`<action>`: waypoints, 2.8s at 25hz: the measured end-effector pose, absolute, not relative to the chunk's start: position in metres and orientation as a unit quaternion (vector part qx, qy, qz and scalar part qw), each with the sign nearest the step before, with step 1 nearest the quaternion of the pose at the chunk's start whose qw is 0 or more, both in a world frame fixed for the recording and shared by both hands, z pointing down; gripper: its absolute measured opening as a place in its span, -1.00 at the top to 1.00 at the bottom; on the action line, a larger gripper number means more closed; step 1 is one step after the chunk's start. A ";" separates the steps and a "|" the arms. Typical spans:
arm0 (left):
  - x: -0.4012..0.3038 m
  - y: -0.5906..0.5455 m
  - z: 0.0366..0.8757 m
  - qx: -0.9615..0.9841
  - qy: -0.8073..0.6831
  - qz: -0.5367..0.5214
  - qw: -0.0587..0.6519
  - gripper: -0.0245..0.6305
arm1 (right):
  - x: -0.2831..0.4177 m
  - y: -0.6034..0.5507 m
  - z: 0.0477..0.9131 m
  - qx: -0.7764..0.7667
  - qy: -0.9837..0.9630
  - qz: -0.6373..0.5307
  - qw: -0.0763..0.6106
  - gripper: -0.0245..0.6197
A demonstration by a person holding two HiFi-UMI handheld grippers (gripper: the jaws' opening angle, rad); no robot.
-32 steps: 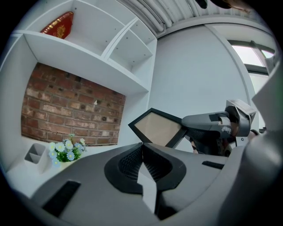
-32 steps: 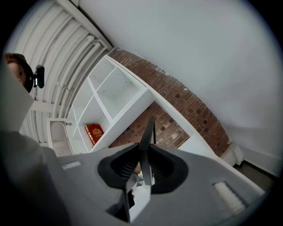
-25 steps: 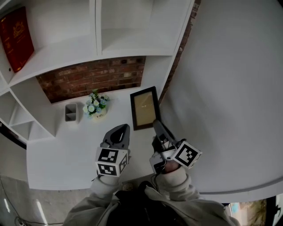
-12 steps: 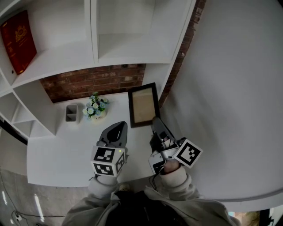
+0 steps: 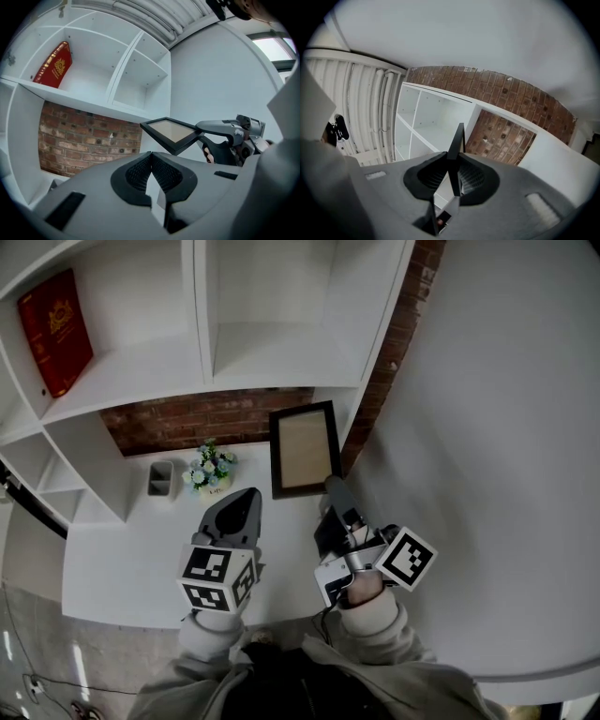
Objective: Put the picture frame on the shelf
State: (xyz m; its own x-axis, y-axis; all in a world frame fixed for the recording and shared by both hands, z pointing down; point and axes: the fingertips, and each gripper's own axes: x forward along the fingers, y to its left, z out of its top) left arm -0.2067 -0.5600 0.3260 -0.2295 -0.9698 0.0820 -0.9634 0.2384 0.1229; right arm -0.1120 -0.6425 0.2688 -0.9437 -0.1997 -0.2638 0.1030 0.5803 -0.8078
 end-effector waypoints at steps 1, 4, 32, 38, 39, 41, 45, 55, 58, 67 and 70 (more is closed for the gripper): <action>-0.207 -0.560 0.321 0.616 -0.784 -0.021 0.067 0.92 | -0.113 -0.642 0.265 -0.020 0.869 -0.465 0.169 0.71; -0.207 -0.561 0.304 0.616 -0.786 -0.019 0.055 0.92 | -0.116 -0.641 0.254 -0.003 0.856 -0.486 0.176 0.71; -0.256 -0.605 0.221 0.622 -0.783 0.000 0.000 0.92 | -0.191 -0.692 0.200 0.019 0.764 -0.607 0.217 0.71; -0.293 -0.621 0.215 0.616 -0.788 -0.009 0.009 0.92 | -0.233 -0.708 0.200 0.018 0.738 -0.644 0.201 0.71; -0.300 -0.623 0.213 0.615 -0.788 -0.011 0.011 0.92 | -0.241 -0.711 0.197 0.013 0.738 -0.646 0.198 0.71; -0.310 -0.624 0.209 0.614 -0.790 -0.012 0.013 0.92 | -0.252 -0.712 0.192 0.007 0.736 -0.648 0.194 0.71; -0.309 -0.625 0.212 0.610 -0.792 -0.007 0.009 0.92 | -0.252 -0.712 0.193 0.000 0.727 -0.658 0.197 0.71; -0.310 -0.627 0.221 0.605 -0.796 0.003 -0.001 0.92 | -0.251 -0.723 0.203 -0.026 0.717 -0.665 0.207 0.70; -0.307 -0.626 0.223 0.609 -0.793 0.001 0.000 0.92 | -0.249 -0.722 0.203 -0.038 0.717 -0.666 0.203 0.70; -0.299 -0.623 0.223 0.614 -0.789 -0.007 -0.004 0.92 | -0.252 -0.719 0.198 -0.026 0.731 -0.654 0.192 0.43; -0.301 -0.621 0.221 0.613 -0.790 -0.011 -0.001 0.92 | -0.253 -0.717 0.192 -0.025 0.739 -0.645 0.193 0.28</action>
